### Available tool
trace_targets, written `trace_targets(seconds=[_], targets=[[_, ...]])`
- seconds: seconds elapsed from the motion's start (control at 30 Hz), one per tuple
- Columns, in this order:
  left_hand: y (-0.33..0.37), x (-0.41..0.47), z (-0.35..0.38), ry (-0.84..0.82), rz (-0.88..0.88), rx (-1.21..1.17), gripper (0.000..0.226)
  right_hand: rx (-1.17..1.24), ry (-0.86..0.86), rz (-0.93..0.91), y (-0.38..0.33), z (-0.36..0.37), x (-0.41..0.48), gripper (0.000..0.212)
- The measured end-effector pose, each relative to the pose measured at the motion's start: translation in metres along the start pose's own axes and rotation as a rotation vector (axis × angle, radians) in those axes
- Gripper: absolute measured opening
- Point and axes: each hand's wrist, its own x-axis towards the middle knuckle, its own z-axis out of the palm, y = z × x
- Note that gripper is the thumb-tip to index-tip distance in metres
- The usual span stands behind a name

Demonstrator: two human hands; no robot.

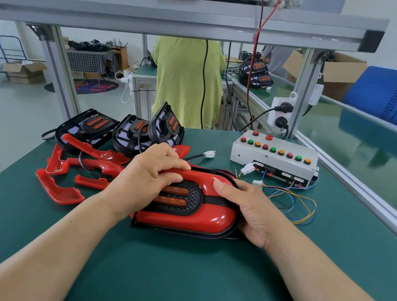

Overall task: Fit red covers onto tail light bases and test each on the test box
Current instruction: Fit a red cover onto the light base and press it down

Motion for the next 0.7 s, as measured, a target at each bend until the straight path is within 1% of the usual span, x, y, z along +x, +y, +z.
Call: trace_targets(seconds=[0.2,0.33,0.47,0.53,0.63,0.67,0.7], targets=[[-0.003,0.001,0.0,-0.018,-0.023,-0.028,0.023,0.006,-0.008,0.023,0.0,0.0,-0.001,0.055],[-0.005,-0.001,0.006,0.022,-0.04,-0.061,0.025,0.0,-0.04,0.015,0.001,0.0,-0.001,0.051],[-0.007,-0.001,0.011,0.042,-0.066,-0.118,0.025,0.004,-0.082,0.003,0.002,-0.001,-0.003,0.043],[-0.007,-0.002,0.013,0.044,-0.076,-0.149,0.024,0.002,-0.086,-0.011,0.002,-0.001,-0.003,0.044],[-0.005,-0.004,0.013,0.042,-0.117,-0.287,0.024,0.005,-0.081,-0.03,0.002,0.0,-0.001,0.045],[-0.005,-0.004,0.013,0.05,-0.133,-0.29,0.026,0.006,-0.08,-0.034,0.001,-0.001,-0.001,0.047],[-0.007,-0.003,0.011,0.056,-0.153,-0.246,0.029,0.006,-0.078,-0.037,0.0,-0.003,-0.001,0.048]])
